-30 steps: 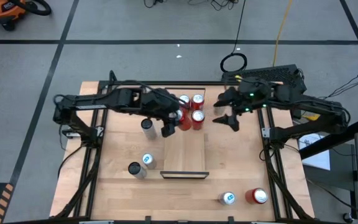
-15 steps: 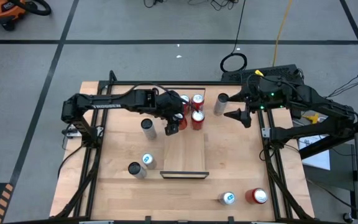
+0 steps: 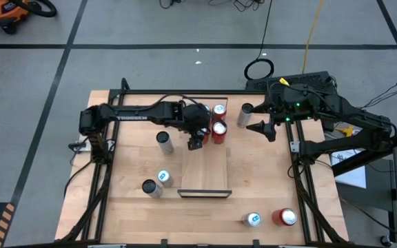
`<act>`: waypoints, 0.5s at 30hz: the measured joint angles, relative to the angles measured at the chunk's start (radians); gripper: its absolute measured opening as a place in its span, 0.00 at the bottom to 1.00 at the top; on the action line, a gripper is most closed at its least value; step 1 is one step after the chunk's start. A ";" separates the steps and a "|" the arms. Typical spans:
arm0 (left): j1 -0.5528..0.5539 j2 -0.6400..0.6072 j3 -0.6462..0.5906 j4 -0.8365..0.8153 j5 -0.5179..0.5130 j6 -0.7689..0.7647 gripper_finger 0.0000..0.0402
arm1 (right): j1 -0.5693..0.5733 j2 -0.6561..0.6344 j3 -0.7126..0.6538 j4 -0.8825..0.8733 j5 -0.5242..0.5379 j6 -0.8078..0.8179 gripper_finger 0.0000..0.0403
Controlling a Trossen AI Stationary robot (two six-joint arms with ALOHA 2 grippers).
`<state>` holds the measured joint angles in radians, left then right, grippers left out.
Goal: Place canned beverage on shelf
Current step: Put the left red soda can on the shelf aligned with the other red soda can
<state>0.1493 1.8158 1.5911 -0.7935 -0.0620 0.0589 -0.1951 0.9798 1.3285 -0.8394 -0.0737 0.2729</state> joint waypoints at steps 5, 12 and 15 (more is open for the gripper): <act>-0.001 0.013 0.000 0.003 0.002 0.000 0.70 | 0.000 0.000 0.000 0.000 0.001 0.000 0.86; 0.003 0.023 0.000 0.025 0.001 0.001 0.71 | 0.000 0.000 0.000 0.001 0.002 -0.003 0.86; 0.003 0.027 0.000 0.031 0.001 0.002 0.73 | 0.000 0.000 0.000 0.004 0.003 -0.005 0.86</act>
<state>0.1520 1.8432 1.5909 -0.7628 -0.0612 0.0605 -0.1951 0.9798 1.3288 -0.8353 -0.0711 0.2684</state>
